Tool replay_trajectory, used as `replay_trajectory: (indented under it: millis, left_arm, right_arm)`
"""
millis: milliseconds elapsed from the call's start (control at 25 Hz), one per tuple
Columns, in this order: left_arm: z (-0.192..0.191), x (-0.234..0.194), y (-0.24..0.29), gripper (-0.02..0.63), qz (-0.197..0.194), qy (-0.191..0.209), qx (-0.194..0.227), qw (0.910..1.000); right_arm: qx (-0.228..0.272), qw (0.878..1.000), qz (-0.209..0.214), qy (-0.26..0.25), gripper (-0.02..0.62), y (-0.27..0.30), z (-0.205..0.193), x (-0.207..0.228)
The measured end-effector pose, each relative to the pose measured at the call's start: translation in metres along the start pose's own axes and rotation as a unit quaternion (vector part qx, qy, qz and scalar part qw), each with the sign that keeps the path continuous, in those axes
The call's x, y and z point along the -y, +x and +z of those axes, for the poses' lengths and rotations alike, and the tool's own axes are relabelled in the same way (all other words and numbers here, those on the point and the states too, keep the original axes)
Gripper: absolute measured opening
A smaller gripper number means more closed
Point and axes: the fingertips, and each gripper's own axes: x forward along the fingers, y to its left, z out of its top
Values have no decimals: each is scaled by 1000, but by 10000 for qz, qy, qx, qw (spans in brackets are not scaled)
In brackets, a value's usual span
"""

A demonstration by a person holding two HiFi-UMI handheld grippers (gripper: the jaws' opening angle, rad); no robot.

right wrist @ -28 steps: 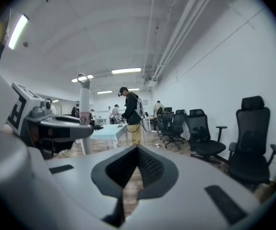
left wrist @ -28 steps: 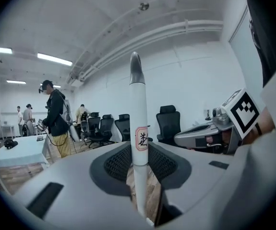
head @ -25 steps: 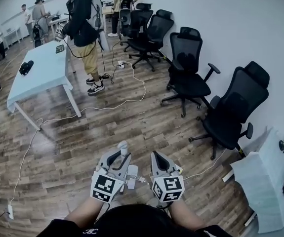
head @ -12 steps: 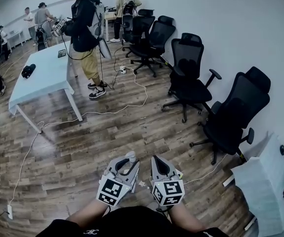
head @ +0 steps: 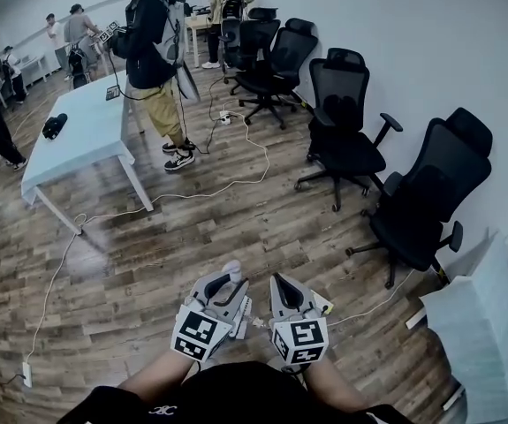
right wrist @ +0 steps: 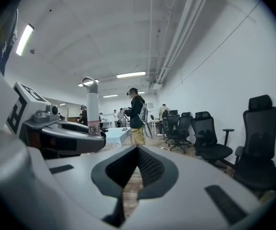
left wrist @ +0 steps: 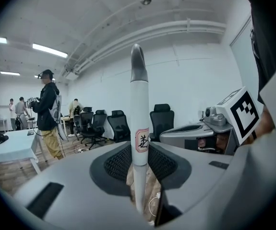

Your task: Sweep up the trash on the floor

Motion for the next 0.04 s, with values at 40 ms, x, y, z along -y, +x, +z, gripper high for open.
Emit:
replay_trajectory:
  millis: [40]
  left_arm:
    - [1, 2, 2, 100, 9, -3, 2, 10000]
  right_arm:
    - [-9, 10000, 15, -14, 12, 0, -1, 3]
